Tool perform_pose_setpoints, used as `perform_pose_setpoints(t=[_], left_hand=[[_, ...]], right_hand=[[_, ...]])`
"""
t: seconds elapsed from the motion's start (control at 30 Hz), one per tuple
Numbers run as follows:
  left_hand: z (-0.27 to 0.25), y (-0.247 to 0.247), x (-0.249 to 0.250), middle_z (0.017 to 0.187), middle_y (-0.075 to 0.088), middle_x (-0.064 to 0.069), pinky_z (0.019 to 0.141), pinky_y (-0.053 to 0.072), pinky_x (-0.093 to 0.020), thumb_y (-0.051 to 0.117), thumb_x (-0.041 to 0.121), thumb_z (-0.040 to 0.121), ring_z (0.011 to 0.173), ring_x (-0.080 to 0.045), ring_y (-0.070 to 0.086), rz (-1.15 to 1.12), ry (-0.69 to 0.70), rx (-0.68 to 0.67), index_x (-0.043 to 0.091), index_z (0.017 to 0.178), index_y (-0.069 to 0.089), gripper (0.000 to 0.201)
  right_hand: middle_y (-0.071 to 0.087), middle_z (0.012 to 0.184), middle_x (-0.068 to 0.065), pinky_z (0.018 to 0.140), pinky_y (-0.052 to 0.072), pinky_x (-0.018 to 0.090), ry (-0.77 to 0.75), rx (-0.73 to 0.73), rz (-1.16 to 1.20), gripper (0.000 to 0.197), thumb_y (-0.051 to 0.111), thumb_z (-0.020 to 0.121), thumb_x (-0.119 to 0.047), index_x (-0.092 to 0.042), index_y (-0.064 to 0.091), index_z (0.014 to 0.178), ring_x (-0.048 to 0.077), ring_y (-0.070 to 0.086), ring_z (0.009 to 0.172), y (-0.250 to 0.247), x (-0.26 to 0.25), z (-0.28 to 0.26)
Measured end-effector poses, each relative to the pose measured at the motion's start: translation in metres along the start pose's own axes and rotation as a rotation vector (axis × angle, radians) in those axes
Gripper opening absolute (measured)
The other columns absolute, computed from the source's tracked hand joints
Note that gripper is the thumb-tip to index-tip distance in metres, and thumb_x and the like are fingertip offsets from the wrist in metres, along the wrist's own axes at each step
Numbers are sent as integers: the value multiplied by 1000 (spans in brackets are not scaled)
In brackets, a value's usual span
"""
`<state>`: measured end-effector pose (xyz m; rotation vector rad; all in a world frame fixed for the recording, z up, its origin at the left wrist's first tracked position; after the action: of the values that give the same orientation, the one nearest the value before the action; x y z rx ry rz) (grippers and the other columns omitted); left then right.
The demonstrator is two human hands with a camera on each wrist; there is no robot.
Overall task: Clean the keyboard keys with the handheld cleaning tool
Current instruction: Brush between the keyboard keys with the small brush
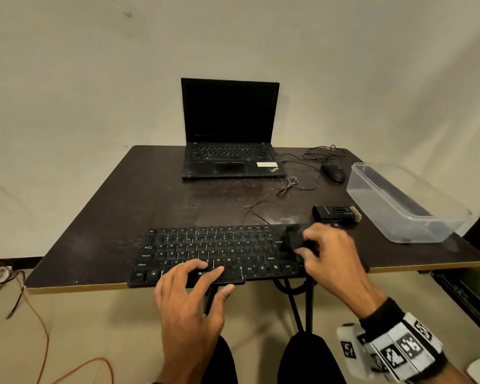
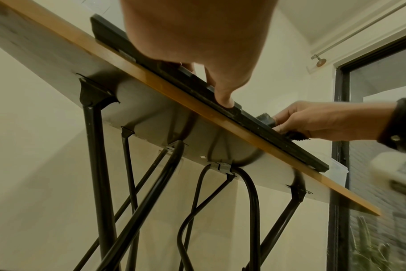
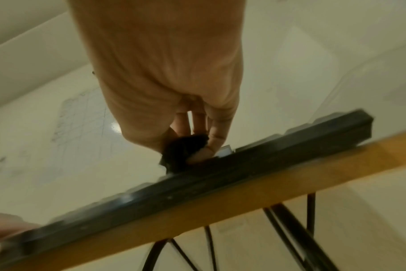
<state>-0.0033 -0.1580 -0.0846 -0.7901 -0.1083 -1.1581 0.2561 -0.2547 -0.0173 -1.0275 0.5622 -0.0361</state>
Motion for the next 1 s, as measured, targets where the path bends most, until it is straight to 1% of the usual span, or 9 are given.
perform_pose_setpoints(t=[0.1, 0.23, 0.37, 0.47, 0.53, 0.63, 0.8, 0.93, 1.0], left_hand=[[1, 0, 1, 120, 66, 0, 104, 40, -49, 71, 48, 87, 114, -28, 60, 1, -8, -2, 24, 109, 82, 34], [0, 0, 0, 121, 65, 1, 103, 40, -50, 70, 49, 88, 114, -26, 59, -4, -6, -13, 25, 110, 82, 35], [1, -1, 0, 121, 65, 1, 104, 39, -49, 70, 48, 88, 114, -26, 59, -4, -12, -12, 25, 110, 82, 35], [1, -2, 0, 122, 64, 2, 104, 39, -49, 70, 48, 88, 115, -25, 58, -10, -17, -14, 25, 111, 81, 35], [1, -2, 2, 121, 64, 2, 106, 37, -46, 70, 48, 88, 115, -25, 58, -15, -7, -10, 24, 110, 81, 34], [1, -2, 2, 121, 65, 2, 107, 35, -42, 69, 48, 89, 115, -25, 59, -13, -13, -10, 24, 110, 81, 34], [0, -2, 3, 122, 64, 2, 109, 31, -37, 68, 49, 89, 116, -26, 59, -12, -22, -22, 25, 111, 81, 35], [1, -4, 1, 121, 64, 2, 110, 30, -36, 68, 49, 89, 115, -26, 59, -10, -23, -16, 25, 111, 81, 35], [2, -3, 2, 122, 64, 2, 109, 32, -39, 68, 49, 90, 116, -25, 59, -11, -26, -17, 25, 111, 81, 35]], right_hand=[[70, 91, -15, 81, 50, 24, -57, -32, 72, 11, 84, 84, -11, -20, 82, 91, 7, 66, 87, 6, -11, -9], [66, 86, -12, 72, 49, 30, 55, 65, 11, 12, 84, 86, -15, -21, 76, 81, 11, 62, 79, -7, 9, -5], [66, 89, -15, 77, 51, 26, -69, -33, 68, 12, 84, 84, -12, -22, 79, 89, 7, 64, 85, 7, -17, -18], [67, 85, -15, 71, 47, 25, 48, 70, 75, 12, 86, 85, -14, -23, 78, 83, 6, 62, 79, -7, 8, -13], [65, 83, -13, 68, 48, 28, 59, 77, 48, 16, 87, 84, -14, -21, 74, 77, 9, 61, 76, -7, 5, -18], [66, 86, -15, 70, 53, 30, -80, 9, 120, 17, 87, 80, -8, -22, 78, 84, 9, 66, 80, 7, -25, -36], [66, 84, -14, 69, 53, 30, 54, 122, 90, 17, 87, 83, -9, -22, 77, 81, 7, 63, 78, -8, 6, -26], [67, 88, -17, 72, 57, 31, -73, 52, 152, 19, 88, 80, -6, -22, 79, 87, 5, 67, 82, 8, -20, -40], [69, 88, -16, 72, 58, 36, -10, 128, 172, 19, 88, 80, -5, -21, 79, 86, 7, 67, 81, -1, -1, -34]])
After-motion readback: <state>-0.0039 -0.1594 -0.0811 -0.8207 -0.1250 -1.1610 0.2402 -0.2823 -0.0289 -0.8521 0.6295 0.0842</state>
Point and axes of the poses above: each hand's wrist, its own z-axis towards the middle knuckle, its own y-axis out of the palm, x = y × z, the point moved 8 cm from there along z, towards the middle knuckle
